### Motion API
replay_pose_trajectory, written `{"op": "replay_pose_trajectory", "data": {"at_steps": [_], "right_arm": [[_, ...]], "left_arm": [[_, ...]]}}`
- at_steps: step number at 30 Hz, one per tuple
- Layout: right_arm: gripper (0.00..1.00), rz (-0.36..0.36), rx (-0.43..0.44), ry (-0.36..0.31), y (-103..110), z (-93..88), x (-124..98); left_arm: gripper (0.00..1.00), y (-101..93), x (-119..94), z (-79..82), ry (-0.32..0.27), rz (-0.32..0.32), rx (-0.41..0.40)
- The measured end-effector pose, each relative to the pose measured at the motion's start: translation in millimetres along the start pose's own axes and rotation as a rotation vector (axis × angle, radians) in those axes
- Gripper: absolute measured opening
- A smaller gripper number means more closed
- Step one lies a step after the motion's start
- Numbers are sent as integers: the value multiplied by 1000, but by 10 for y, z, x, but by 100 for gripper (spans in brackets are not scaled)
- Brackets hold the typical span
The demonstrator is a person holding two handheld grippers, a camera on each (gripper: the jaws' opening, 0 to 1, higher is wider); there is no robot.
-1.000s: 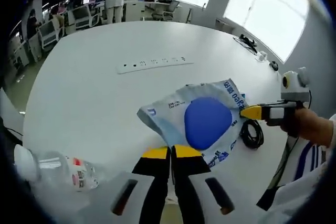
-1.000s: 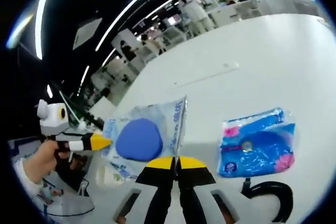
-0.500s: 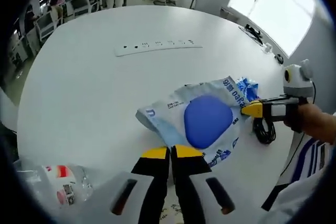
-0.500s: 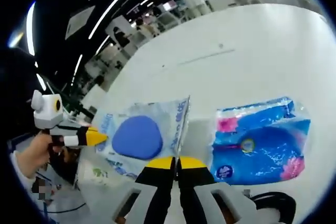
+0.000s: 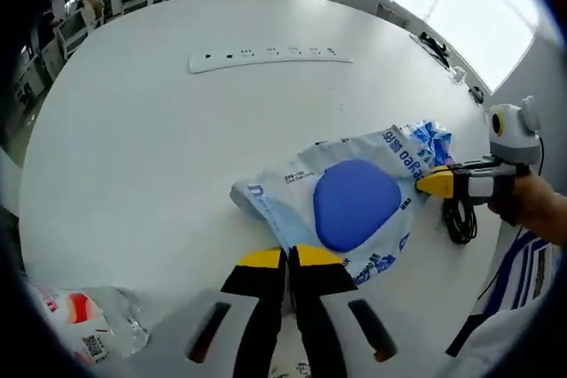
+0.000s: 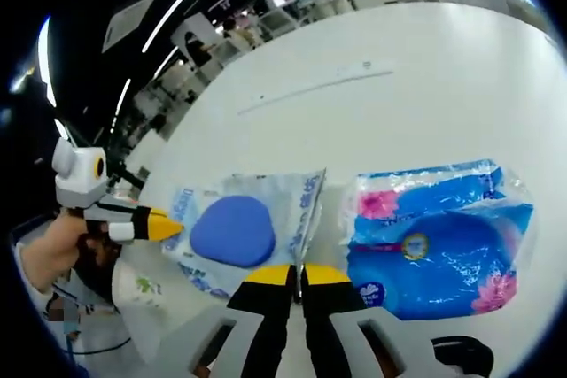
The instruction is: Arrange the tabletop items into an orderly group along one side of the table until the central work area is clear of visible clutter.
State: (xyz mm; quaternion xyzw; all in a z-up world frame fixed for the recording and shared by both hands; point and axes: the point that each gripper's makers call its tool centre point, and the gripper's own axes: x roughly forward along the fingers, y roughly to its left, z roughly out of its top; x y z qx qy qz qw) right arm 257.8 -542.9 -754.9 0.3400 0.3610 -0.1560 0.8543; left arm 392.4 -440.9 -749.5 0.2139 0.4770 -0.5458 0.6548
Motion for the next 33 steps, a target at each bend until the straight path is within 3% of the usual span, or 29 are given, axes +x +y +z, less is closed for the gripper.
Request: {"op": "replay_pose_trajectory", "data": {"at_steps": [12,16,21,24,25,27,29,33], "right_arm": [[9,-42,8,-76,4,181,-219],[10,-23,54,-133,66,263,-391],[15,4,77,-200,155,319,-597],[19,23,63,-213,188,285,-728],[21,25,55,-217,186,275,-763],[22,28,63,-223,178,234,-861],[22,32,92,-253,169,216,-965],[21,33,151,-301,155,124,-1164]], "left_arm": [[0,25,18,-42,-31,4,-91],[0,13,2,-43,-35,13,-64],[11,41,-72,-36,-61,48,-38],[26,47,-166,15,-68,108,100],[31,32,-195,36,-79,113,104],[38,-45,-251,121,-136,77,40],[42,-140,-279,100,-128,18,-38],[46,-231,-288,39,-128,-27,1]]}}
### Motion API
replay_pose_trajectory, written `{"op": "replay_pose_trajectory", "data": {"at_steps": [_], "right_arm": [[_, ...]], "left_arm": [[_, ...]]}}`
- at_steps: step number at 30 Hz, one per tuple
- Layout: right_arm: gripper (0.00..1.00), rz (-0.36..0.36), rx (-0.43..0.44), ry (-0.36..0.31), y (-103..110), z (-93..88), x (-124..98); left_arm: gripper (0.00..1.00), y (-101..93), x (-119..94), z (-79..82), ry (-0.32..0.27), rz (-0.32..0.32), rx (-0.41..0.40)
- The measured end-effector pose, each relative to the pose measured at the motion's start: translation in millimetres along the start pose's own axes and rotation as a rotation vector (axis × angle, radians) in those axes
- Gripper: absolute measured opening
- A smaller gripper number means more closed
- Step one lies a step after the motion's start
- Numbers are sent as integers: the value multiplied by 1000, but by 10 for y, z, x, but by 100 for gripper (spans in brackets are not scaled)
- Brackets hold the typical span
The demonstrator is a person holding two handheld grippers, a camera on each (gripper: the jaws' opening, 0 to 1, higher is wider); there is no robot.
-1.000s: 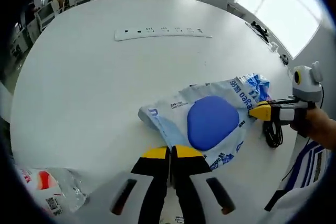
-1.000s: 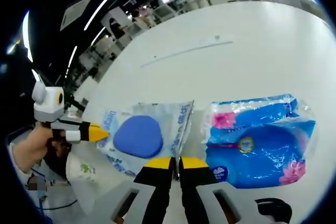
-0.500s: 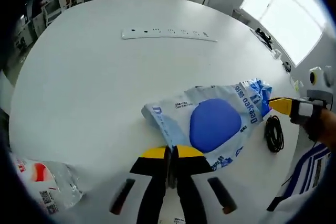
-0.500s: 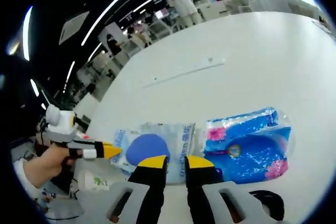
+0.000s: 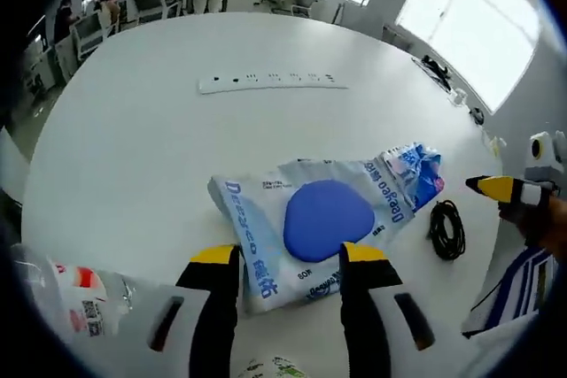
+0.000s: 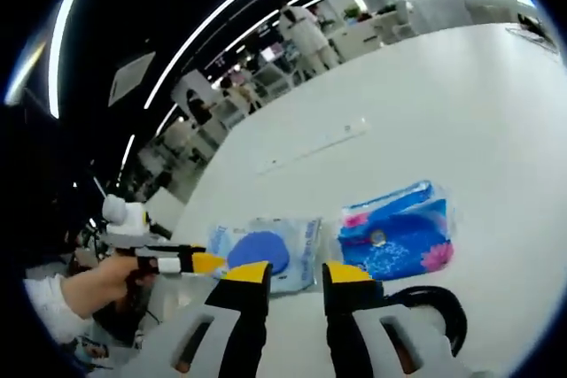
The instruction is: Arrange the tabletop items into an orderly group along one side of the table until the central work area is clear of visible clutter.
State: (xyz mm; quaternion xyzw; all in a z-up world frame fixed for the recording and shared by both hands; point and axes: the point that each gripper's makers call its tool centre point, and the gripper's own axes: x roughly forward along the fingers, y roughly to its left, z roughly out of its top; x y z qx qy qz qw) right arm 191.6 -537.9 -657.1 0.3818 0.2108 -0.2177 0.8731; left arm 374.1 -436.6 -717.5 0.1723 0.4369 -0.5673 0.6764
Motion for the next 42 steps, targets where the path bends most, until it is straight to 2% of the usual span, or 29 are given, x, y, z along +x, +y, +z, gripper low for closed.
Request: {"op": "replay_pose_trajectory", "data": {"at_steps": [4,7,10,13,16,20,22,24,30,32,35,39,42], "right_arm": [[21,11,32,-20,-22,-73,-196],[21,21,39,-23,-32,-150,-352],[21,13,43,-38,-94,-214,-501],[19,24,104,-68,-129,-281,-662],[20,35,108,-77,-132,-369,-784],[22,11,121,-100,-192,-476,-922],[22,18,151,-111,-180,-511,-967],[22,17,171,-115,-176,-556,-1005],[21,35,156,-113,-93,-589,-1093],[21,42,156,-122,-69,-567,-1129],[21,46,153,-133,-51,-551,-1185],[21,48,156,-140,-59,-544,-1236],[22,49,162,-143,-71,-556,-1267]], "left_arm": [[51,-66,13,-50,-7,-19,20],[57,-148,37,-129,29,-58,79],[63,-210,45,-135,40,-73,100],[62,-208,6,-116,62,-47,205],[63,-197,-39,-119,93,-17,276],[61,-117,-97,-176,178,32,413],[61,-134,-98,-171,178,29,423],[62,-160,-79,-184,190,3,393],[63,-183,18,-236,244,4,408],[61,-148,62,-263,279,9,452],[54,-81,83,-325,352,18,517],[52,-77,114,-311,368,23,471],[49,-34,92,-339,412,44,476]]}}
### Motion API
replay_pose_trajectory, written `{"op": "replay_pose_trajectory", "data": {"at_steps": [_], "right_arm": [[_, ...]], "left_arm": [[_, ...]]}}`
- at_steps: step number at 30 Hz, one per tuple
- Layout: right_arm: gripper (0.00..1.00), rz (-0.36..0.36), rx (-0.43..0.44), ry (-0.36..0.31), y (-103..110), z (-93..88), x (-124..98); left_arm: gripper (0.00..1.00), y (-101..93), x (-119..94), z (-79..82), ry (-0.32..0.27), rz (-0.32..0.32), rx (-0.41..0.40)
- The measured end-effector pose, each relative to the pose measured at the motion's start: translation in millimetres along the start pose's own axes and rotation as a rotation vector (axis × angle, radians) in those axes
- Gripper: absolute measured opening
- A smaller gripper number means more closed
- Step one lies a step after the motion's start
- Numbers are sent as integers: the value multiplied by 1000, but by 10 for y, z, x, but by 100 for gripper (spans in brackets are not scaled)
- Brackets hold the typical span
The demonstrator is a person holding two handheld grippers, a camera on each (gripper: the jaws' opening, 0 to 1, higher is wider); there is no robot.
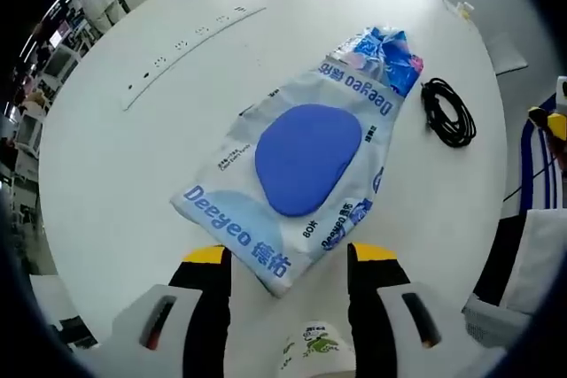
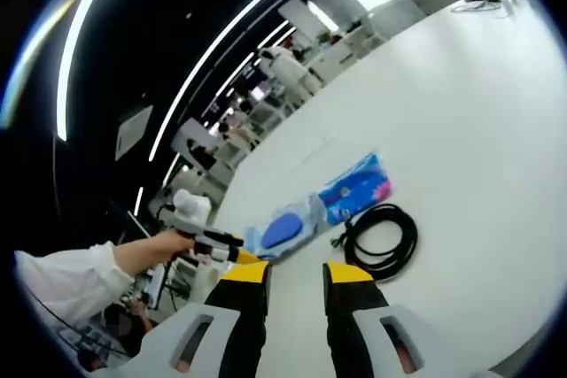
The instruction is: Arrange the tabletop items into an orderly group along one side of the table until the central work area is clear of visible clutter.
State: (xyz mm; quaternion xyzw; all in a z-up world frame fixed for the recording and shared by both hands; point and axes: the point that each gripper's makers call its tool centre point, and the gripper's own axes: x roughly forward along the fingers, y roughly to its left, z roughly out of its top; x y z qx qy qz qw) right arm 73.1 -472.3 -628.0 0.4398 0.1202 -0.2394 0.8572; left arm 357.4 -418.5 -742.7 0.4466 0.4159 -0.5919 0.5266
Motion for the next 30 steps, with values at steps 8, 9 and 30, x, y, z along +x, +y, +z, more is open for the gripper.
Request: {"op": "replay_pose_trajectory", "data": {"at_steps": [8,9,30], "right_arm": [[22,-4,16,-11,-24,28,-14],[23,-2,11,-10,-17,32,-7],[40,38,-173,79,27,54,135]], "left_arm": [[51,108,-90,15,0,44,13],[53,125,-128,23,-10,50,12],[84,-48,-1288,-69,-515,109,-220]]}}
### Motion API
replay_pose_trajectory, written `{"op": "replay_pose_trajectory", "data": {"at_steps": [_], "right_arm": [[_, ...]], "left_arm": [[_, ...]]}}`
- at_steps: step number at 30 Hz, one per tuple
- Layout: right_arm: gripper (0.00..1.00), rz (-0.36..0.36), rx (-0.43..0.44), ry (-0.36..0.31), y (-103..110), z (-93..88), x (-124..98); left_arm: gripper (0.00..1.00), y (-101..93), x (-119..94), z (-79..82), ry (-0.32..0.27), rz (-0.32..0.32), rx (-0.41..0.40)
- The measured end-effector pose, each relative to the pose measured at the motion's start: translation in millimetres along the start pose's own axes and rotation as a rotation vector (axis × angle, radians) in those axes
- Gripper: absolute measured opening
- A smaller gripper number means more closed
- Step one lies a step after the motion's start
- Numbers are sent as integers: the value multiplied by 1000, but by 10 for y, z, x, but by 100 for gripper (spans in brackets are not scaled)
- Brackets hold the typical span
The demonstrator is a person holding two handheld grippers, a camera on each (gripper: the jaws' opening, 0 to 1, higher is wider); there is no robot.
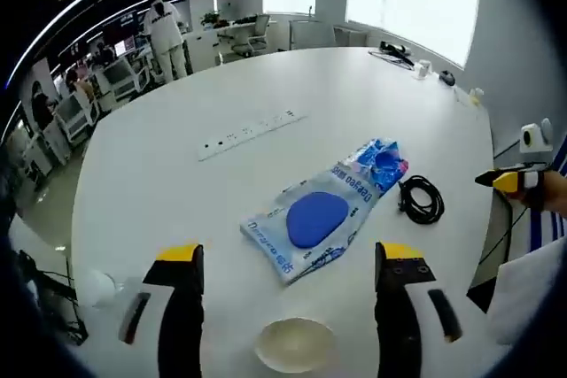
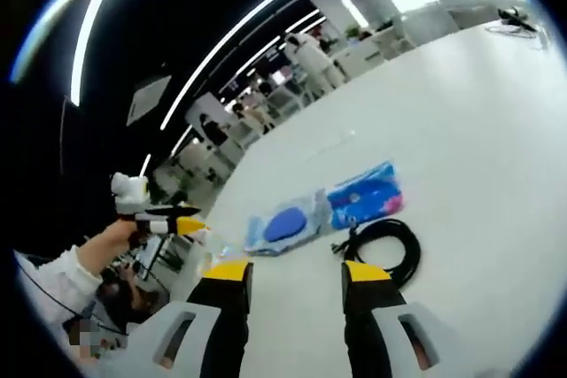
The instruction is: Arrange the tabletop items into an orderly group along one side of the table until the central work area is clear of visible clutter.
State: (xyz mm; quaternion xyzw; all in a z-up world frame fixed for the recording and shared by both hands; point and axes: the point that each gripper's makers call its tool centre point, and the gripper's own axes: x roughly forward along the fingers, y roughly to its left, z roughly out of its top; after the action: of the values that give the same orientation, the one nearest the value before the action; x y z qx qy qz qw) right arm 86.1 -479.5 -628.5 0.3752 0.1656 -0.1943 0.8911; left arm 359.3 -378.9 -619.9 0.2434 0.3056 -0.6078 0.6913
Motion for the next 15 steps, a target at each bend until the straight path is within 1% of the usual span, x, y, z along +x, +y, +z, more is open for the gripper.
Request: {"op": "replay_pose_trajectory", "data": {"at_steps": [2,3,4,5,6,7,9,11,15], "right_arm": [[41,-8,-22,15,-27,-15,-1],[41,-15,-36,24,-44,-26,-1],[41,-20,-42,29,-54,-34,-1],[42,-25,-51,35,-62,-44,0],[42,-27,-56,38,-68,-54,3],[42,-29,-52,40,-73,-60,5],[42,-30,-43,47,-82,-76,17],[42,-32,-37,52,-87,-83,35],[41,-18,-29,55,-23,-59,83]], "left_arm": [[86,9,-81,-80,-15,23,-10],[87,10,-143,-137,-28,37,-31],[88,5,-193,-173,-52,47,-73],[89,5,-232,-207,-64,53,-103],[90,7,-247,-219,-70,56,-114],[90,13,-297,-250,-90,64,-139],[89,35,-361,-323,-89,74,-145],[89,54,-399,-353,-98,81,-146],[89,63,-413,-400,-96,86,-152]]}}
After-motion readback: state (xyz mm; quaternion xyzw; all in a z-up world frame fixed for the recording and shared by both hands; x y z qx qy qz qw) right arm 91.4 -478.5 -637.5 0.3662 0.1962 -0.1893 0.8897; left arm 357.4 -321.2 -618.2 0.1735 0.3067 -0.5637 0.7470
